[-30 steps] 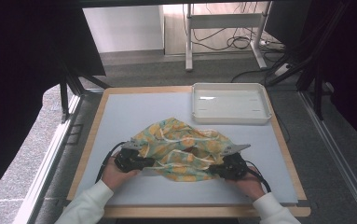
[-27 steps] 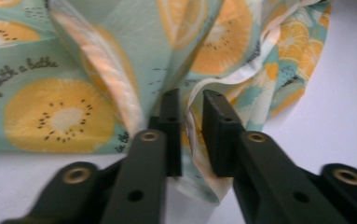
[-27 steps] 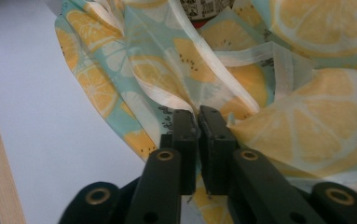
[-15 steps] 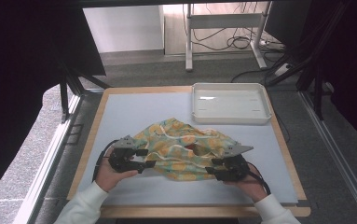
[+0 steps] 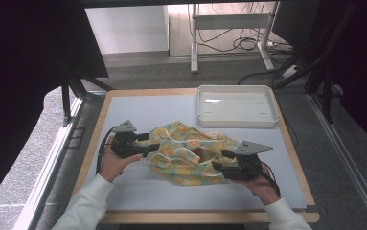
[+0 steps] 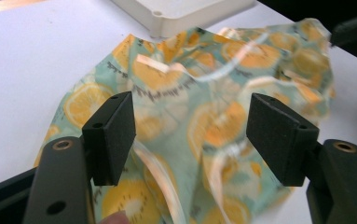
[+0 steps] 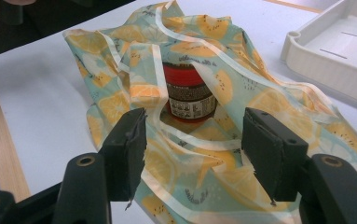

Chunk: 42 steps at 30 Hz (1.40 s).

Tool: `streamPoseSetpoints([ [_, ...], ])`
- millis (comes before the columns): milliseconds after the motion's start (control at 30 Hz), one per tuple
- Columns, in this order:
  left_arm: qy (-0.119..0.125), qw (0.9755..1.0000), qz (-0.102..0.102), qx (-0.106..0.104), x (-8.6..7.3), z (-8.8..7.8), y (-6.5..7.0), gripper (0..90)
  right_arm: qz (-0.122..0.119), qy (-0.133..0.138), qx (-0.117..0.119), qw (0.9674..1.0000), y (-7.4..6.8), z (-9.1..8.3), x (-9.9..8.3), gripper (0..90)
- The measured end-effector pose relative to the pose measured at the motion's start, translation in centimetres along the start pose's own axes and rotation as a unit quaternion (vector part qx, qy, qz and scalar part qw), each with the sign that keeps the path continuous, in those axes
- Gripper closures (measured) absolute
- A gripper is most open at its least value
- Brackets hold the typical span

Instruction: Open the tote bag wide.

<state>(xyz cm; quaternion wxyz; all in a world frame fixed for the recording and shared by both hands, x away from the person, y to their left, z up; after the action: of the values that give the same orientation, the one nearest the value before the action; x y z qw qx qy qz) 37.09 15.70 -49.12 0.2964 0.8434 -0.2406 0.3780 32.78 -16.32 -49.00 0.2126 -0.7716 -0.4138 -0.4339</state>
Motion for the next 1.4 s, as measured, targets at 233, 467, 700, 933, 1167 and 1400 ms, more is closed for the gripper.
streamPoseSetpoints([
  [233,-0.007,0.9998,-0.018,0.009,1.4,2.4,-1.2,32.5,0.000,0.000,0.000,1.0000,0.1,0.5,0.0,39.8],
  [467,-0.028,0.9987,-0.040,0.015,1.0,4.2,-2.5,30.9,-0.003,-0.008,0.002,1.0000,0.0,0.9,-0.3,39.7],
  [700,-0.053,0.9982,-0.029,-0.003,-0.3,4.1,-2.4,26.7,-0.005,-0.010,-0.003,0.9999,0.1,0.8,-0.6,39.4],
  [933,-0.089,0.9959,-0.004,-0.017,-1.4,4.8,-2.0,45.7,-0.001,-0.009,-0.009,0.9999,0.4,0.7,-0.7,39.4],
  [1167,-0.081,0.9965,0.010,-0.015,-1.4,4.8,-1.4,80.8,0.000,-0.011,-0.017,0.9998,0.8,0.6,-0.9,39.4],
  [1400,-0.064,0.9976,0.001,-0.027,-1.0,4.1,-1.4,89.1,0.001,-0.010,-0.016,0.9998,0.9,0.5,-0.9,39.5],
])
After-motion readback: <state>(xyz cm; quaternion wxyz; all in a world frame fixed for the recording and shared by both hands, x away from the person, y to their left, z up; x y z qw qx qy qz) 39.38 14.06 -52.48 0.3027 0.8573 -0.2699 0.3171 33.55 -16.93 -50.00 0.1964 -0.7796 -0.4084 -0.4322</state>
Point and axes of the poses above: each handheld gripper's, and its own axes: z roughly forward along the jaws, x roughly out of its top, y roughly to its right, the point moved 5 cm from there along z, roughly forward along the jaws, and after that the axes turned 7 degrees about -z, right-handed, at the moved point
